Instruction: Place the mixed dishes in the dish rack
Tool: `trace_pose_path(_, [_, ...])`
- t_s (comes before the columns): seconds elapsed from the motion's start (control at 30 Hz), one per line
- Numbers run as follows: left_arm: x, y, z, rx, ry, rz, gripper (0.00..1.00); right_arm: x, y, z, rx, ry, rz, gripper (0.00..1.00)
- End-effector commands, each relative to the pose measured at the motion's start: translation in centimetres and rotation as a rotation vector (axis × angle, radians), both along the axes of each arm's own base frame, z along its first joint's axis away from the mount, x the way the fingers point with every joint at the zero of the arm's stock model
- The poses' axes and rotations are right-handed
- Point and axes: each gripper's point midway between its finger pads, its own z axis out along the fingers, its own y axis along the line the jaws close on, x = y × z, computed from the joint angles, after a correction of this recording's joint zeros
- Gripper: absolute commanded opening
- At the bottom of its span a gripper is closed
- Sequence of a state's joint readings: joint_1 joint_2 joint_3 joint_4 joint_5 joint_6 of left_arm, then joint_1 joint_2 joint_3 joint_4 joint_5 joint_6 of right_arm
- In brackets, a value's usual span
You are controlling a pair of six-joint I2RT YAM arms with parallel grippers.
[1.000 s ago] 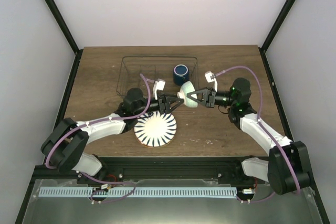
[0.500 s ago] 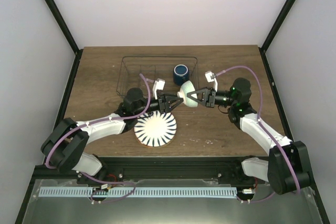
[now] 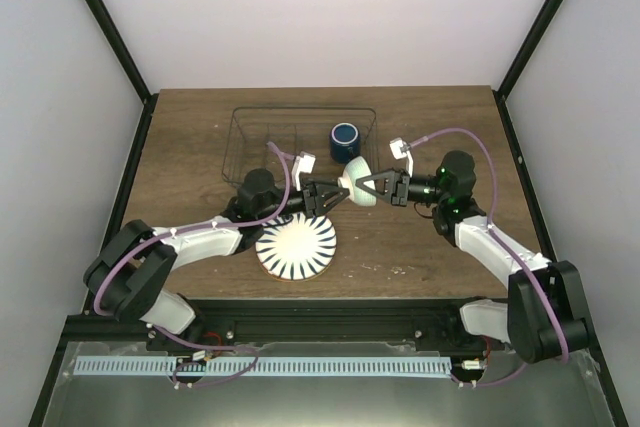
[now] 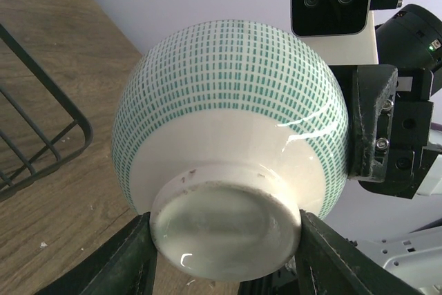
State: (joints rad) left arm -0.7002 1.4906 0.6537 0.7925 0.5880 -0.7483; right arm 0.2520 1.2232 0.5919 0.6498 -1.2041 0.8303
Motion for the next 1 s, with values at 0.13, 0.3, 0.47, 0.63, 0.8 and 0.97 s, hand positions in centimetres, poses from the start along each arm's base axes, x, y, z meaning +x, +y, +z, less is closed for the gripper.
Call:
trace_pose_path(0.13, [-0.4, -0.3, 2.5, -0.075, -0.087, -0.014, 0.15, -0.2, 0.4, -0.3, -0.009, -0.029, 0.014, 0.07])
trace_pose_path(0.3, [-0.2, -0.2, 2.3, -0.072, -0.08, -0.003, 0.11, 0.1, 0.4, -0.8, -0.023, -0.019, 0.006, 0.25])
trace_pose_path(0.47, [-0.1, -0.1, 2.4, -0.068, -0.083, 0.004, 0.09, 0.5, 0.4, -1.1, -0.044, -0.022, -0.011, 0.29])
trace_pose_path(0.63, [0.1, 0.1, 2.2, -0.054, -0.084, 0.015, 0.06, 0.7, 0.3, -1.2, -0.058, -0.028, -0.032, 0.32])
trace_pose_path(0.8, [0.6, 1.2, 1.8, -0.044, -0.071, 0.046, 0.06, 1.4, -0.1, -1.0, -0.084, -0.041, -0.098, 0.46])
trace_pose_path(0.97, [1.5, 2.7, 1.5, -0.012, -0.069, 0.09, 0.06, 2.0, -0.7, -0.4, -0.114, -0.062, -0.17, 0.54])
